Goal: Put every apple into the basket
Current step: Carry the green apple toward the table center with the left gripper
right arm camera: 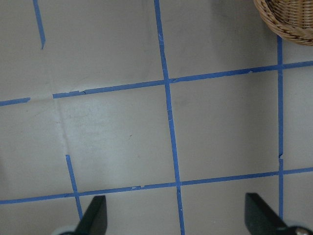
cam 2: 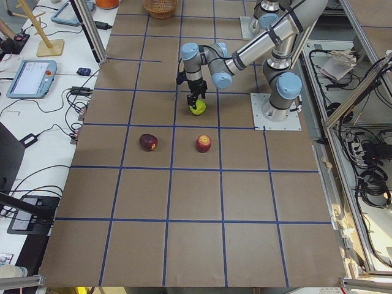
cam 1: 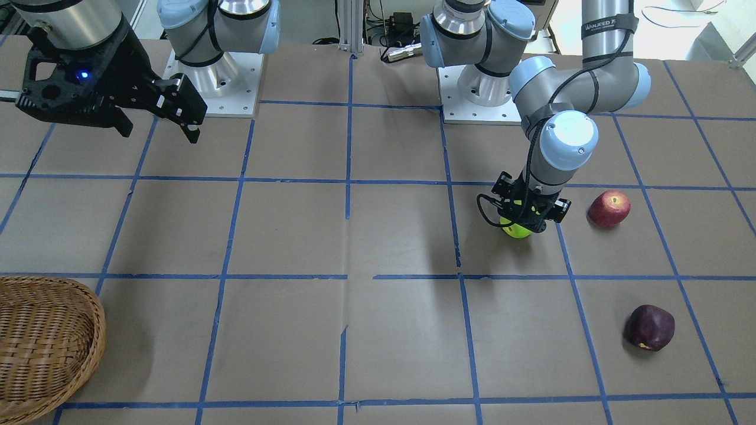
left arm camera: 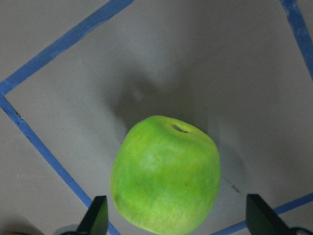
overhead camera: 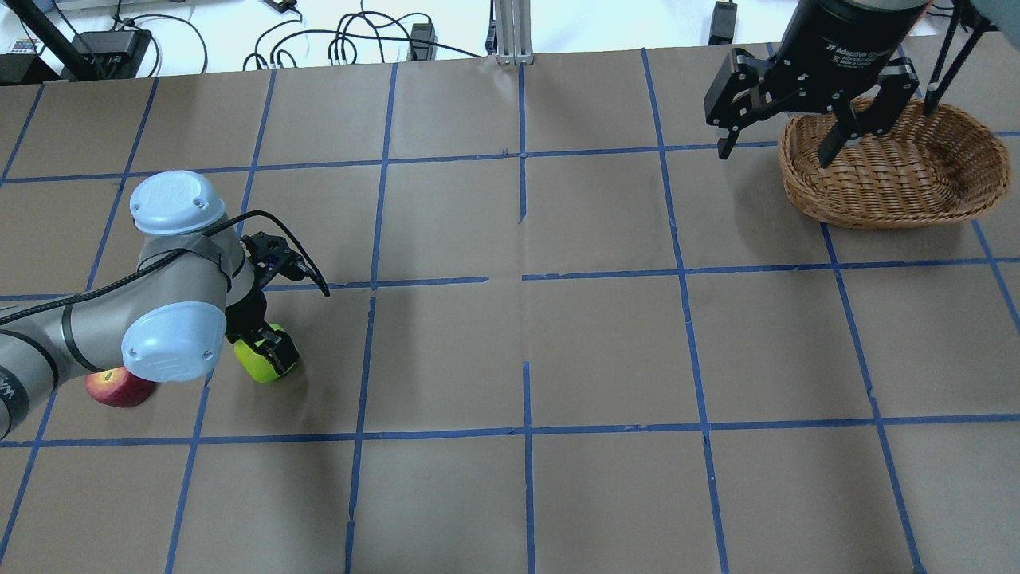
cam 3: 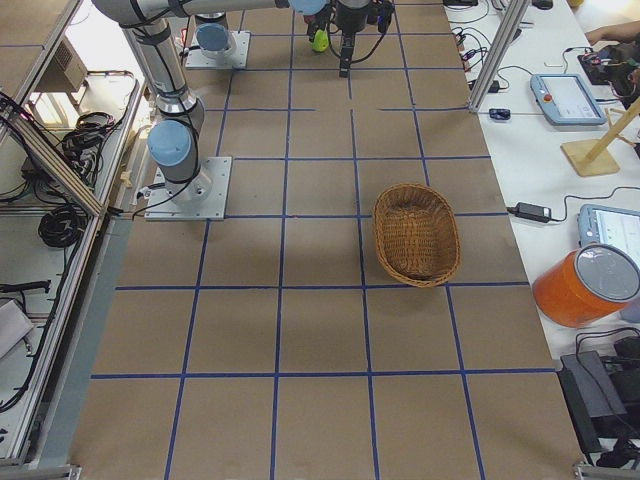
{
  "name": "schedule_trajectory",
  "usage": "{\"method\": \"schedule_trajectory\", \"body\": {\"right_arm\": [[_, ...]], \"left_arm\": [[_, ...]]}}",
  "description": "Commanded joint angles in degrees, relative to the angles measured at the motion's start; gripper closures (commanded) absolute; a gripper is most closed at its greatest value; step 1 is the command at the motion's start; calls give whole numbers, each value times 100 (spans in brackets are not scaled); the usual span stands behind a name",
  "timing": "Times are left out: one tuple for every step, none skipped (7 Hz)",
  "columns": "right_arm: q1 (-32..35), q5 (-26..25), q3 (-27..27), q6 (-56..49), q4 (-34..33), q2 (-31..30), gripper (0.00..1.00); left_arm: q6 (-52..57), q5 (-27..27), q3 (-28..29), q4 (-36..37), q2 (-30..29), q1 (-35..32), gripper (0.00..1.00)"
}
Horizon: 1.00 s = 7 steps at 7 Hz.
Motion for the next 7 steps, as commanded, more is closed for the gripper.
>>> {"method": "schedule_trajectory", "body": {"right_arm": [[-1, -3, 1, 8, 6, -7, 0], [-1, -3, 1, 8, 6, -7, 0], [-1, -3, 1, -1, 6, -7, 0], [-1, -3, 1, -1, 6, -7, 0], [-1, -3, 1, -10, 6, -16, 0], [-1, -3, 1, -10, 15, -16, 0], [-1, 6, 1, -19, 15, 2, 0]], "left_arm": [[30, 17, -4, 417, -355, 5, 9], [-5, 26, 31, 444, -417, 5, 39], [-101, -52, 127, 427, -426, 5, 68], [-1077, -323, 284, 323, -357, -74, 70], [-2505, -786, 591, 35, -339, -240, 70], [-3137, -1261, 1055, -229, -452, -772, 70], [-4335, -1501, 1460, -328, -670, -1430, 70]]}}
